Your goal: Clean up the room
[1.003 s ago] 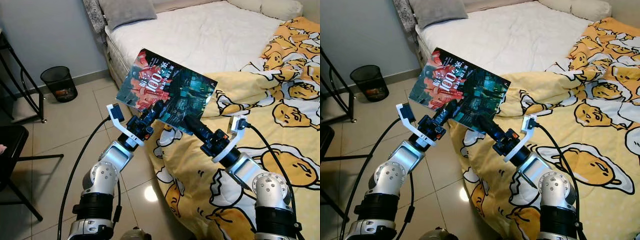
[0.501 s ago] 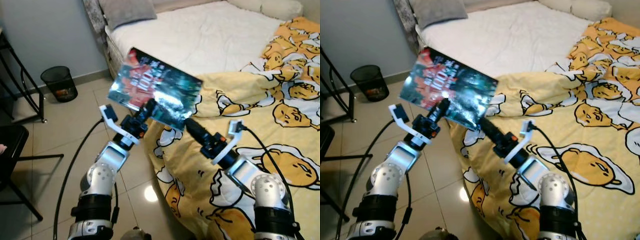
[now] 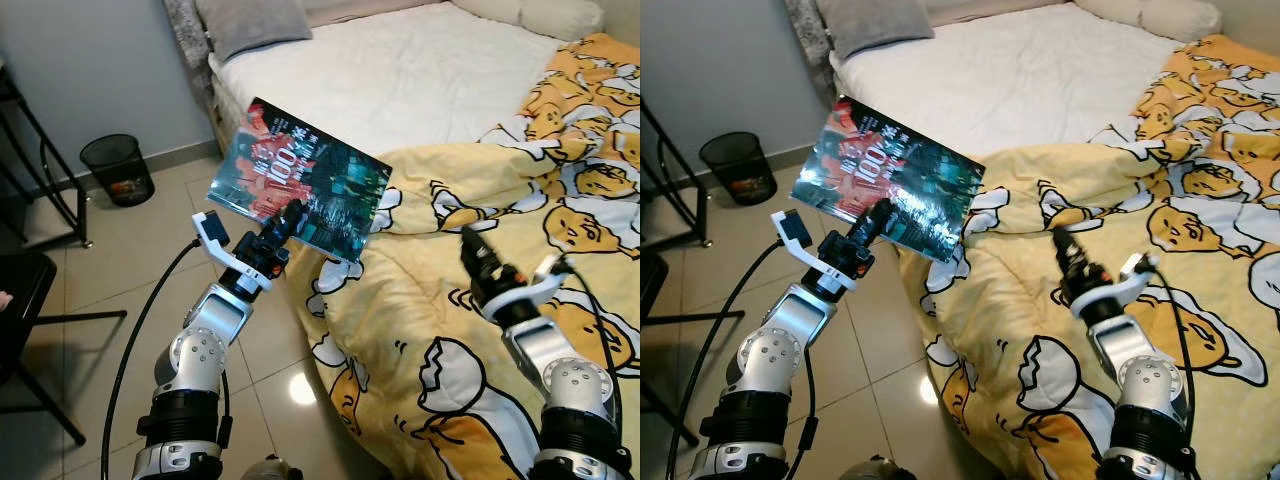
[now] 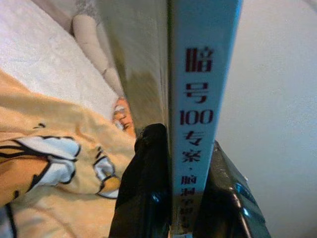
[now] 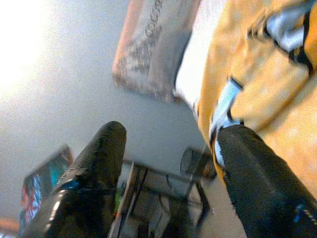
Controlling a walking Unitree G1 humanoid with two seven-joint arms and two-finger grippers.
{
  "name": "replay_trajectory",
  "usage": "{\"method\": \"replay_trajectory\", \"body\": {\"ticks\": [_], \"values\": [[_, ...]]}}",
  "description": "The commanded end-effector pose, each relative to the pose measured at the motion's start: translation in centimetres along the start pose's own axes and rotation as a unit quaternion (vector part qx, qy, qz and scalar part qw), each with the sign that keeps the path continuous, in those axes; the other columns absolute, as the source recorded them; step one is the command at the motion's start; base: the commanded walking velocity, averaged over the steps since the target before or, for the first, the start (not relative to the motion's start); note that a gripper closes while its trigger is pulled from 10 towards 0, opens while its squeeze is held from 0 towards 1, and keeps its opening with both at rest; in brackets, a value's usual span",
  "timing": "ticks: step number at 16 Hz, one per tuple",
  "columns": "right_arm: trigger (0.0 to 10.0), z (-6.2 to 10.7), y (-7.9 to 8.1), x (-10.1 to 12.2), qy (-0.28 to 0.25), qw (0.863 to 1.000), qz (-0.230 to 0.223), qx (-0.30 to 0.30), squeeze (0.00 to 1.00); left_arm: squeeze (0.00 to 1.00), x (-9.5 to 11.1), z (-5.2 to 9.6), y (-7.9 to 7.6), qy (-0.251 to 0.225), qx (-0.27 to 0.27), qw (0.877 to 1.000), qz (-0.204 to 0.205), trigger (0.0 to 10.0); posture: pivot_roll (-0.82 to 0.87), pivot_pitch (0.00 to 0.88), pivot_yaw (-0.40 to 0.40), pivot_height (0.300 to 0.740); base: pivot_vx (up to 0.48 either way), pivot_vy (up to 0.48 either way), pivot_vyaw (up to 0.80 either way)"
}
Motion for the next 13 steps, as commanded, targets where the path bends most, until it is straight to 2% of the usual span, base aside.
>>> {"method": "replay_trajectory", "body": {"ticks": [1, 2, 3, 4, 6, 8, 11, 13], "values": [[10.0, -0.5, 0.6, 0.4, -0.011, 0.999, 0.030, -0.004, 1.00, 0.00, 0.7, -0.2, -0.4, -0.003, -0.002, 1.000, -0.030, 0.0, -0.06, 0.000, 0.071, 0.740, 0.000, 0.000, 0.00], [10.0, -0.9, 0.8, 0.0, 0.000, 0.994, 0.106, -0.023, 0.00, 0.00, 0.5, -0.3, -0.3, 0.009, 0.011, 0.998, -0.060, 0.0, -0.06, 0.000, 0.071, 0.740, 0.000, 0.000, 0.00], [10.0, -1.2, 1.0, -0.7, 0.014, 0.987, 0.159, -0.033, 0.00, 0.00, 0.6, -0.3, -0.1, 0.008, 0.027, 0.997, -0.077, 0.0, -0.06, 0.000, 0.070, 0.740, 0.000, 0.000, 0.00], [10.0, -1.3, 1.0, -0.9, 0.018, 0.984, 0.174, -0.037, 0.00, 0.00, 0.7, -0.2, 0.0, 0.009, 0.032, 0.996, -0.079, 0.0, -0.06, 0.000, 0.068, 0.740, 0.000, 0.000, 0.00], [10.0, -1.8, 2.1, -2.6, 0.037, 0.961, 0.274, -0.029, 0.00, 0.00, 0.7, -0.2, 0.3, 0.013, 0.051, 0.994, -0.099, 0.0, -0.05, 0.000, 0.061, 0.740, 0.000, 0.000, 0.00], [10.0, -2.0, 2.8, -4.1, 0.051, 0.947, 0.318, -0.016, 0.00, 0.00, 0.7, -0.1, 0.4, 0.009, 0.055, 0.993, -0.101, 0.0, -0.05, 0.000, 0.056, 0.740, 0.000, 0.000, 0.00], [10.0, -2.1, 3.5, -5.5, 0.062, 0.936, 0.347, -0.001, 0.00, 0.00, 0.7, -0.2, 0.3, 0.003, 0.053, 0.994, -0.099, 0.0, -0.05, 0.000, 0.058, 0.740, 0.000, 0.000, 0.00], [10.0, -1.9, 3.6, -5.7, 0.057, 0.931, 0.361, -0.008, 0.00, 0.00, 0.8, -0.2, 0.3, -0.001, 0.055, 0.993, -0.102, 0.0, -0.05, 0.000, 0.060, 0.740, 0.000, 0.000, 0.00]]}}
Point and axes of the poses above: a point about 5 cm out from each wrist's last joint towards the gripper, its own z axis pointing back from the gripper into the wrist, its own x axis along the axis of the wrist's last joint, y = z × x, the point moved 1 cm from there along -z, pointing out of the wrist towards the gripper, and after that the axes turned 1 degree about z, right-handed, at the moved point
